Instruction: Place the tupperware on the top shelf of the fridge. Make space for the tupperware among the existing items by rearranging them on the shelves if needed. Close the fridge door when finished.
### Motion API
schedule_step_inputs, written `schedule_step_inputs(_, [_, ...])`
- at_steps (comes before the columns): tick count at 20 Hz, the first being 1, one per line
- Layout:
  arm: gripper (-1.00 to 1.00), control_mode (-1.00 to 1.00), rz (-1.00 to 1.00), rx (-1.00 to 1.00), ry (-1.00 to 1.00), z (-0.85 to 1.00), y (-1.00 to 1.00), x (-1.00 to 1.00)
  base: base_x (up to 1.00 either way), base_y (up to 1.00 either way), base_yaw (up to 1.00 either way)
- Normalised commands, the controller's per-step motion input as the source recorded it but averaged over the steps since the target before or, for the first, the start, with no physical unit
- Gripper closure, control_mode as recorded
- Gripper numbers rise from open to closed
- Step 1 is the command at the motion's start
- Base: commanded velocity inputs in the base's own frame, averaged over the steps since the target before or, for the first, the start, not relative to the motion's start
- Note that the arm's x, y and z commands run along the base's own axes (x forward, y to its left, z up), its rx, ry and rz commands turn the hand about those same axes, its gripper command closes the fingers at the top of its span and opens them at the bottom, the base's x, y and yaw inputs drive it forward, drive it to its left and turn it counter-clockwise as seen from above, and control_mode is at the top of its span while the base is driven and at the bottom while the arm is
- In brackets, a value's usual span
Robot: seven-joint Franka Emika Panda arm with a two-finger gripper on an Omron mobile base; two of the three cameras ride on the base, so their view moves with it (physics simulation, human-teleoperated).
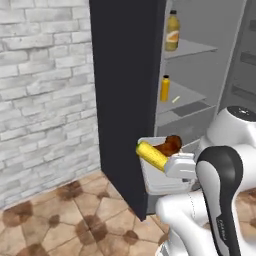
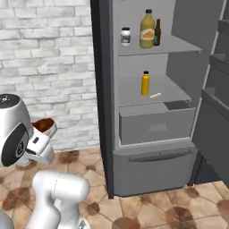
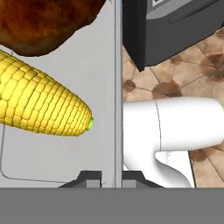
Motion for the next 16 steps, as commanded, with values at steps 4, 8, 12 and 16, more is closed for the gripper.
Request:
schedule_step_inputs(4, [1.0, 1.0, 0.0, 0.0, 0.0, 0.0, 0.0, 0.0, 0.61, -0.69, -0.53])
schedule_step_inputs(8, [1.0, 1.0, 0.0, 0.0, 0.0, 0.0, 0.0, 0.0, 1.0, -0.48, -0.25])
schedule_step_inputs(12, [1.0, 1.0, 0.0, 0.0, 0.0, 0.0, 0.0, 0.0, 1.0, -0.58, -0.12])
schedule_step_inputs(16, [1.0, 1.0, 0.0, 0.0, 0.0, 0.0, 0.0, 0.0, 1.0, -0.51, 0.0])
